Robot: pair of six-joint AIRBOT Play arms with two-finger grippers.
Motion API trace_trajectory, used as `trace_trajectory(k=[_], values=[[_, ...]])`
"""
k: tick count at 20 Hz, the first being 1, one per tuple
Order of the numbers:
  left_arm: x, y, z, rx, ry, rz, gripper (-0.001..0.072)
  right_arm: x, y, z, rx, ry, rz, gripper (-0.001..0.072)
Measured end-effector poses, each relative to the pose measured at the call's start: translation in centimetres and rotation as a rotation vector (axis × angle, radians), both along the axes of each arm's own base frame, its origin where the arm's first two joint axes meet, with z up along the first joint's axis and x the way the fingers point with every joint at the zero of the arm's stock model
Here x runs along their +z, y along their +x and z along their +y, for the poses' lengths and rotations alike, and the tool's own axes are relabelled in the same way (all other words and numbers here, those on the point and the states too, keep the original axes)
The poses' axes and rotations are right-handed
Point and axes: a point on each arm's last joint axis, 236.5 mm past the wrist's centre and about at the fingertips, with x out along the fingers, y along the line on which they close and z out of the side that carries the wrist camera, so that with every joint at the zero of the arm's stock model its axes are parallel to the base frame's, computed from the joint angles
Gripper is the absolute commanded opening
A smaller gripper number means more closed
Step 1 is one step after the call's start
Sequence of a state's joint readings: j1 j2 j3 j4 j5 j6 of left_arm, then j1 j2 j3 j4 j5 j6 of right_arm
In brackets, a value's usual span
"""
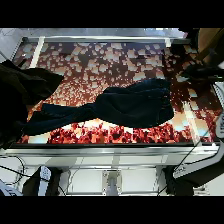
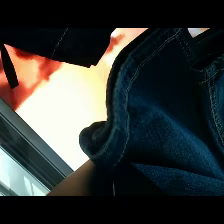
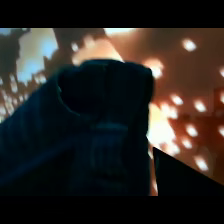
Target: Fold the clothes and pants, and hang the long-sleeved shirts on hangers.
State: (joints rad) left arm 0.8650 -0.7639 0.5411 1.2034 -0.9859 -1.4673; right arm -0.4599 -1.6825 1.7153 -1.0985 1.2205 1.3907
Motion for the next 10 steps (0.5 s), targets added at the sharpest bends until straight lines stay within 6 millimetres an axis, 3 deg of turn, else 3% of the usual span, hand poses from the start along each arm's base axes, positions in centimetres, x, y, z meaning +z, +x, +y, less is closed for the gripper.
trace_trajectory(k=[2,3,4,5,8,10], values=[[0.0,0.0,0.0,0.000,-0.001,0.001,0.0022,2.0,-5.0,-2.5,-0.009,-0.017,0.037,0.0487],[0.0,0.0,0.0,0.001,-0.002,0.001,0.0022,2.6,-7.5,-3.4,-0.023,-0.018,0.048,0.0546],[0.0,0.0,0.0,0.001,-0.003,0.001,0.0022,2.6,-10.1,-3.8,-0.049,-0.002,0.053,0.0602],[0.0,0.0,0.0,0.001,-0.003,0.001,0.0022,2.2,-12.2,-3.5,-0.071,0.035,0.055,0.0603],[0.0,0.0,0.0,0.001,-0.003,0.001,0.0022,-2.7,-17.2,1.1,-0.098,0.249,0.086,0.0638],[0.0,0.0,-0.1,0.000,-0.004,0.002,0.0022,-6.7,-19.1,4.8,-0.121,0.388,0.100,0.0637]])
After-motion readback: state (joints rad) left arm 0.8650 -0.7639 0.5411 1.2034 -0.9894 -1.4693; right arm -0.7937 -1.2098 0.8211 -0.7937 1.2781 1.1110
